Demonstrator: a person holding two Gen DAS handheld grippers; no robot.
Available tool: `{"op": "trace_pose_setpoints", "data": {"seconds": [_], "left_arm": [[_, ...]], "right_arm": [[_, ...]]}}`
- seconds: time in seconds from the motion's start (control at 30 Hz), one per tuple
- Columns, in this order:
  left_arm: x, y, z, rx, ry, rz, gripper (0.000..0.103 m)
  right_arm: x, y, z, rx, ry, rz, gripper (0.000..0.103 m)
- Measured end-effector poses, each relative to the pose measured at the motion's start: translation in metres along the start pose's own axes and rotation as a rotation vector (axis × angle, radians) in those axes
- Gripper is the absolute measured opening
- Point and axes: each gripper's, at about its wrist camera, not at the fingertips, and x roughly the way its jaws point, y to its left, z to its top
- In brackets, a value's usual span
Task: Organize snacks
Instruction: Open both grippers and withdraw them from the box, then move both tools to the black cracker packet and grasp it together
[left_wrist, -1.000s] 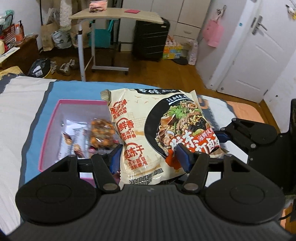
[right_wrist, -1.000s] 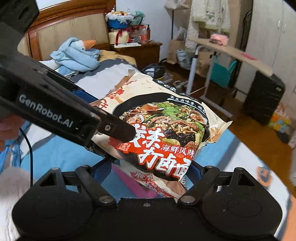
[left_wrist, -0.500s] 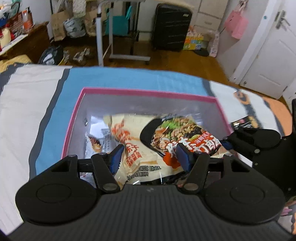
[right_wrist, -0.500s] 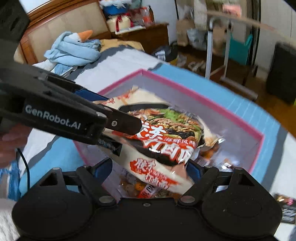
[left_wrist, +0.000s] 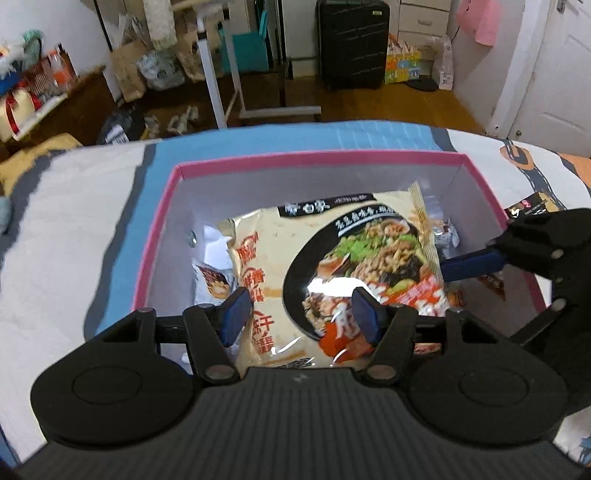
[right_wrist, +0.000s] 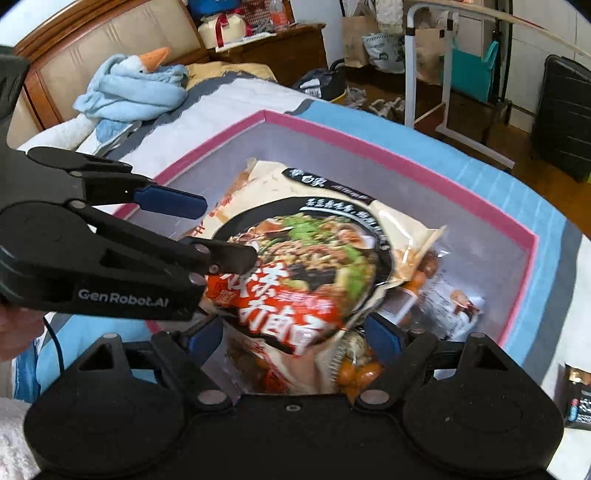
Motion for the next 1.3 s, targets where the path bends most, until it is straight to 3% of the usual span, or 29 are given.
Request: {"op": "trace_pose_setpoints", "data": {"seconds": [0.27, 0.4, 1.0, 1.13, 1.23, 1.3], "left_arm": [[-0.058, -0.015, 0.006, -0.023, -0.057, -0.025, 0.061], [-0.085, -0.031, 0.009, 0.001, -0.047, -0.023, 0.061], [-0.17, -0.14, -0.004, 0.221, -0.062, -0.093, 0.066], [-0.175, -0.166, -0.003, 0.24, -0.074, -0.124, 0.078], [-0.173, -0.184, 0.001, 0.26, -0.087, -0.139, 0.079], [-0.167, -0.197, 0.005, 0.262, -0.088, -0.142, 0.086]], "right_arm": [[-0.062, 0.001, -0.015, -0.026, -0.052, -0.012, 0.087], [-0.097, 0.004, -0.025, -0.073, -0.076, -0.039, 0.087], [-0.216, -0.015, -0.075, -0.166, -0.16, -0.223, 0.089], [-0.232, -0.027, -0.087, -0.171, -0.157, -0.248, 0.091], [-0.244, -0.041, -0.097, -0.186, -0.167, -0.257, 0.092], [-0.25, -0.055, -0.103, -0.185, -0.173, -0.273, 0.094]]}}
